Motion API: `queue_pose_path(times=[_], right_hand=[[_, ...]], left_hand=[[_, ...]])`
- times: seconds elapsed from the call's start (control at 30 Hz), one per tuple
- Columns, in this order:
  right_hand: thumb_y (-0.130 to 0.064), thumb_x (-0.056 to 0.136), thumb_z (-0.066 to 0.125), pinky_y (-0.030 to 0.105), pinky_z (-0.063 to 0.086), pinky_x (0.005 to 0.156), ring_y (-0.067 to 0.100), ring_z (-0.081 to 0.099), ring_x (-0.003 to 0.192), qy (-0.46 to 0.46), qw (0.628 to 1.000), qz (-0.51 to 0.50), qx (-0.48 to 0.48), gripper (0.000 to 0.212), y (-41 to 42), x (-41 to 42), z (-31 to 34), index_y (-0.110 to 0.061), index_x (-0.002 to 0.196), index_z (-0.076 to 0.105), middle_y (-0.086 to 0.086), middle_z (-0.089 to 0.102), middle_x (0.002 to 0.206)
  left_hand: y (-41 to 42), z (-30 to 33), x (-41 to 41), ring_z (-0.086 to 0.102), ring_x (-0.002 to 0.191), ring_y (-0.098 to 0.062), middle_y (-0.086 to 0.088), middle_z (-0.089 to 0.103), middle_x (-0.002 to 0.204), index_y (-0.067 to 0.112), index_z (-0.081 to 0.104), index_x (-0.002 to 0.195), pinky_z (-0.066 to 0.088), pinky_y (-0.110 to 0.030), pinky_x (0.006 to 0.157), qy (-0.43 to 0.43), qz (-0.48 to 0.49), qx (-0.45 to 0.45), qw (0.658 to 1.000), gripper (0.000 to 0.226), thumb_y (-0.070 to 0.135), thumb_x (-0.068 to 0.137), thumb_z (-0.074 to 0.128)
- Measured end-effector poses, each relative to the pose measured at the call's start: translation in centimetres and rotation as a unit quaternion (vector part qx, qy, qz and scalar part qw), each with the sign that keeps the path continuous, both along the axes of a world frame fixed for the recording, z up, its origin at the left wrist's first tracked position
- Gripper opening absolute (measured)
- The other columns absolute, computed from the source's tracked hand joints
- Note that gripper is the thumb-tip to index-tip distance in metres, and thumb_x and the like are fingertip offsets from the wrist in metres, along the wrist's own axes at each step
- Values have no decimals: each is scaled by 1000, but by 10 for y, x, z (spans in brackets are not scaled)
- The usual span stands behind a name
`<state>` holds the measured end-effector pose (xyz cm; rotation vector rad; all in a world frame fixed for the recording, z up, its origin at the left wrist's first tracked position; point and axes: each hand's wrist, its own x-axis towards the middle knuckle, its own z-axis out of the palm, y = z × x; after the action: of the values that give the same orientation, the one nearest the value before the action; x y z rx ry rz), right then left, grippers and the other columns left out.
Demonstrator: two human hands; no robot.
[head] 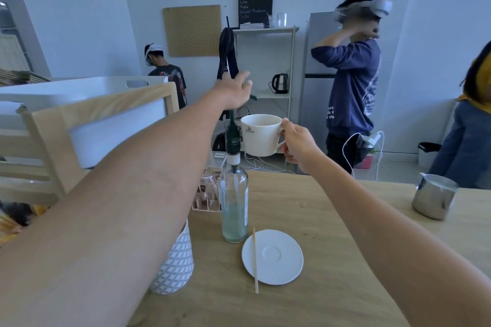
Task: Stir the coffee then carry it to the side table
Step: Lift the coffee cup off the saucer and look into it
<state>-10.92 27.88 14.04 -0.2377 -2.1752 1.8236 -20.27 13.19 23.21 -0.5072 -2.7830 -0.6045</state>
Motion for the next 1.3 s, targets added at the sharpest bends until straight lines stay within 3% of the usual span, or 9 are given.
queue_pose_path(times=[0.07,0.17,0.43,0.6,0.7,0.87,1.07,1.2,1.3], right_hand=[[-41,99,32,19,27,39,13,31,40,1,1000,-2,0,40,1,1,-1,-15,78,56,5,43,54],[-41,98,33,17,27,38,13,31,39,1,1000,-1,-6,40,3,3,-2,-16,76,55,5,43,54],[-35,97,29,14,28,34,13,32,41,-14,1000,-20,-6,37,2,14,-7,-17,71,48,8,45,60],[-38,98,29,23,28,43,14,35,46,-25,999,-20,-4,37,3,23,-15,-17,79,53,6,46,57],[-37,98,30,18,26,37,14,31,43,-38,999,-21,-6,38,5,28,-25,-15,76,51,5,43,56],[-36,98,32,17,24,37,14,28,42,-49,998,-7,-26,38,6,39,-46,-15,70,48,6,40,54],[-32,97,34,16,23,36,15,27,45,-95,994,-3,-49,33,9,53,-80,-14,70,43,5,39,55],[-30,97,33,16,24,34,15,28,46,-129,990,-3,-50,35,11,60,-110,-15,65,39,5,40,55],[-30,96,32,17,25,34,14,30,46,-149,988,10,-46,34,13,63,-138,-17,65,40,4,38,57]], left_hand=[[-3,4,0,27,138,-40,-19,18,154,34,11,153,29,-56,110,56,-3,-4,998,54,46,101,22],[-5,7,8,37,128,-38,-20,30,144,28,19,151,37,-50,101,145,-4,41,989,51,40,101,27],[-18,-35,36,54,114,-36,-19,32,141,15,28,143,48,-46,93,68,102,253,959,47,36,101,30],[-13,-88,60,62,107,-30,-18,56,132,0,45,134,52,-43,91,-91,156,376,909,64,46,98,21],[-5,-95,74,64,78,-22,-11,64,103,3,54,125,56,-36,68,-207,126,482,842,59,45,100,21],[3,-103,93,63,75,-29,-19,64,93,-3,55,117,52,-36,51,-341,63,527,776,60,43,102,19],[7,-140,100,61,75,-27,-18,62,87,-5,55,123,52,-36,59,-368,63,536,757,62,42,103,20],[9,-173,104,59,89,-29,-15,60,86,-3,56,118,51,-37,79,-394,72,527,750,61,44,103,20],[12,-200,105,59,90,-28,-15,62,93,1,58,105,51,-35,79,-402,90,519,749,63,50,101,19]])
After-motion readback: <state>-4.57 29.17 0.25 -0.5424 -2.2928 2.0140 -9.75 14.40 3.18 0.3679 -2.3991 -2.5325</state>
